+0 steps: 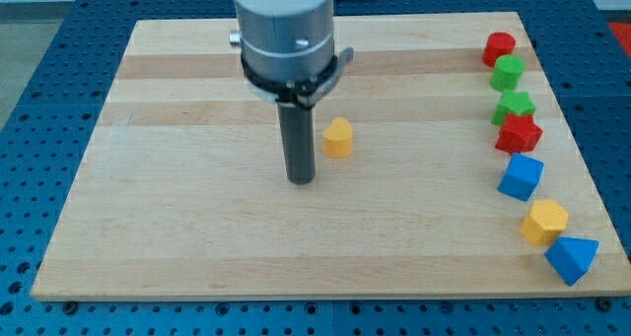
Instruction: Move the yellow heart to the left of the green circle
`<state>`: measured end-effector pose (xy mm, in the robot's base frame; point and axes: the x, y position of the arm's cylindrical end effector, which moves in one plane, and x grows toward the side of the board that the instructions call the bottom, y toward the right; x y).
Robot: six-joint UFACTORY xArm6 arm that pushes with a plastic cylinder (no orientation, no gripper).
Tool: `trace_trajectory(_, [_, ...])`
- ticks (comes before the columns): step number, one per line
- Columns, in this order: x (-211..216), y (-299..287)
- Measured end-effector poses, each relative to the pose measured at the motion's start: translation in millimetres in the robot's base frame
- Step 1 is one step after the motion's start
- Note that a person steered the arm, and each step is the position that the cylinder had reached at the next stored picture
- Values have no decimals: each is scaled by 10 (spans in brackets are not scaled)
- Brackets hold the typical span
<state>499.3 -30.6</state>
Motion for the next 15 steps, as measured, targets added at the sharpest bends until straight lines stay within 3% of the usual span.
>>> trace_trajectory(1, [28, 363])
trace_trajectory(2, [-229, 411])
trace_trajectory(4, [-1575, 411])
trace_trajectory(5, [-1741, 411])
trace_trajectory(7, [-1371, 335])
trace_trajectory(8, [-1920, -152])
trace_trajectory(9, [-2182, -271])
trace_trajectory(13, [-2294, 800])
trace_trajectory(15, [-2295, 195])
